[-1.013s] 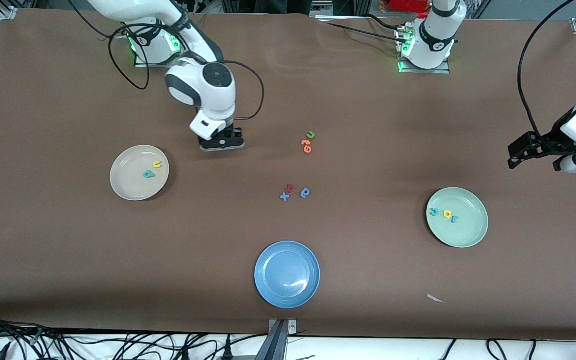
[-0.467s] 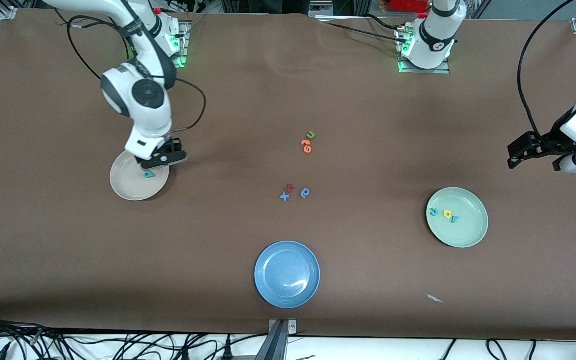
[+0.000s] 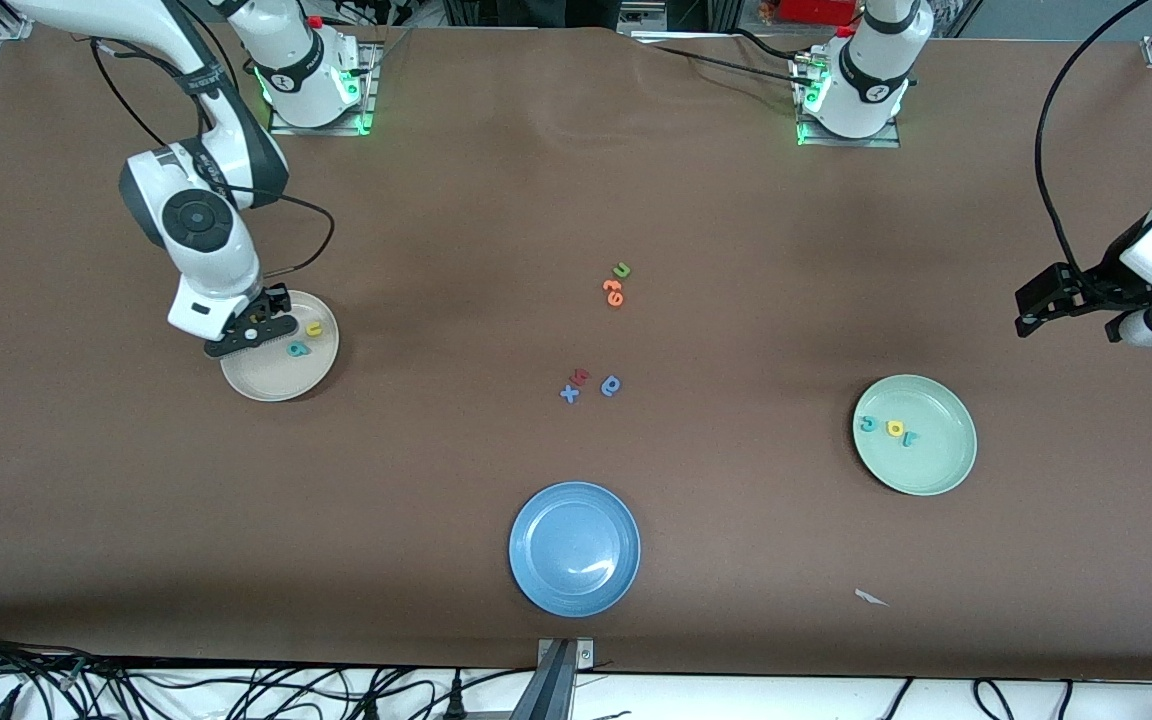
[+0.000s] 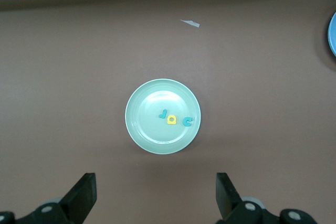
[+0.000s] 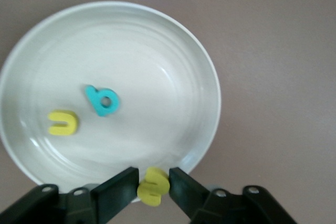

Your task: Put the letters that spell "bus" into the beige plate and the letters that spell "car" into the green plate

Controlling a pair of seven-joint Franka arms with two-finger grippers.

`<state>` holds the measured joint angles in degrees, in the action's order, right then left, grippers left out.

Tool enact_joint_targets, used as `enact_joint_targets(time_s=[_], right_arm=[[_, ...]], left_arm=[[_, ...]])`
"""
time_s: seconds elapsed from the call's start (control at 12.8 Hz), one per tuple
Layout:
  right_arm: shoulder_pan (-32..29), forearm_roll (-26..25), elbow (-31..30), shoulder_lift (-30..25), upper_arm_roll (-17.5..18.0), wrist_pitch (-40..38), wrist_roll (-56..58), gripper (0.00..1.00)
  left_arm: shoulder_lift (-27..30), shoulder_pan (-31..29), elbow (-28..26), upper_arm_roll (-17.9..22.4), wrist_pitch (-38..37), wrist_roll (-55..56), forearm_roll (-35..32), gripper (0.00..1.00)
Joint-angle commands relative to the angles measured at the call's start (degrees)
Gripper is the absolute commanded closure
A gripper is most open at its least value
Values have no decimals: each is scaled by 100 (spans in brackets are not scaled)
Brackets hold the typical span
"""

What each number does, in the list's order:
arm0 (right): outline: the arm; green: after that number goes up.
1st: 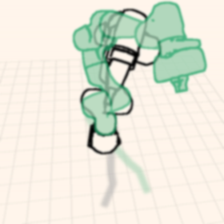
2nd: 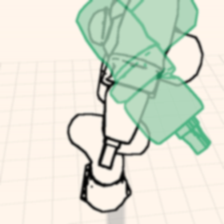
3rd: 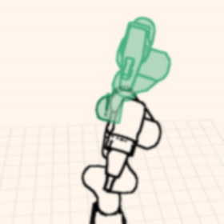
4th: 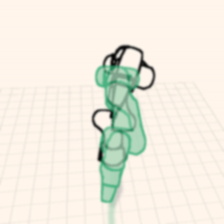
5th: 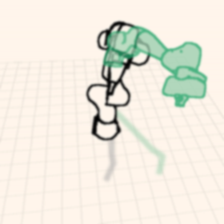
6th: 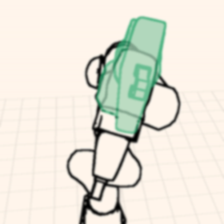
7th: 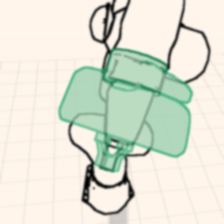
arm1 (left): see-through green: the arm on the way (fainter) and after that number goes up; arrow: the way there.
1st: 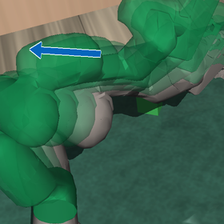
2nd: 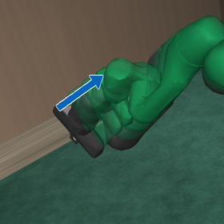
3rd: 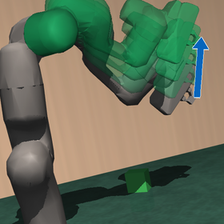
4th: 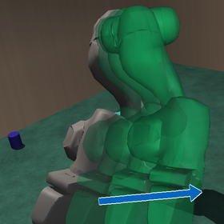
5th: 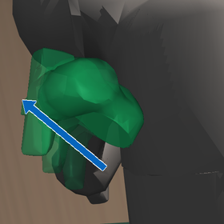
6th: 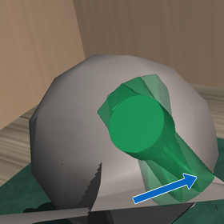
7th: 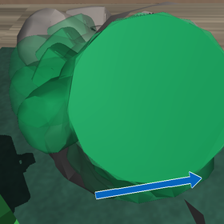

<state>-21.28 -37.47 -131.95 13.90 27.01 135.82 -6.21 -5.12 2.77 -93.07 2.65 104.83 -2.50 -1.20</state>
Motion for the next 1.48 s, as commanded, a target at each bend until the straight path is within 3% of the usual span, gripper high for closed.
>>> enact_joint_targets(time_s=[0.0, 0.23, 0.47, 0.62, 1.01, 1.17, 1.25, 1.32, 1.4], right_arm=[[-8, 73, 29, -28, 32, 15, 111, 1], [-8, 528, 108, -37, 41, -64, 146, 0], [1, 670, 214, -54, 59, -170, 137, 0], [27, 1247, 292, -220, 181, -196, 111, 0], [326, 2461, 1740, -362, 296, -1863, 146, 0], [344, 2578, 2285, -371, 270, -2408, 163, 0], [413, 2708, 2628, -371, 174, -2750, 190, 0], [692, 3014, 2988, -379, -219, -3067, 268, 0], [1156, 3322, 3348, -397, -840, -3383, 286, 0]], left_arm=[[20, -48, 34, -45, -77, 4, 120, 0], [20, -57, 34, -45, -77, -5, 120, 0], [20, -48, 34, -45, -77, 4, 120, 0], [11, -48, 34, -45, -77, 4, 120, 0], [11, -48, 34, -45, -77, 4, 120, 0], [11, -48, 26, -45, -86, 4, 120, 0], [11, -48, 34, -45, -112, 4, 120, 0], [11, -40, 34, -54, -121, 4, 120, 0], [11, -39, 34, -45, -121, -5, 120, 0]])
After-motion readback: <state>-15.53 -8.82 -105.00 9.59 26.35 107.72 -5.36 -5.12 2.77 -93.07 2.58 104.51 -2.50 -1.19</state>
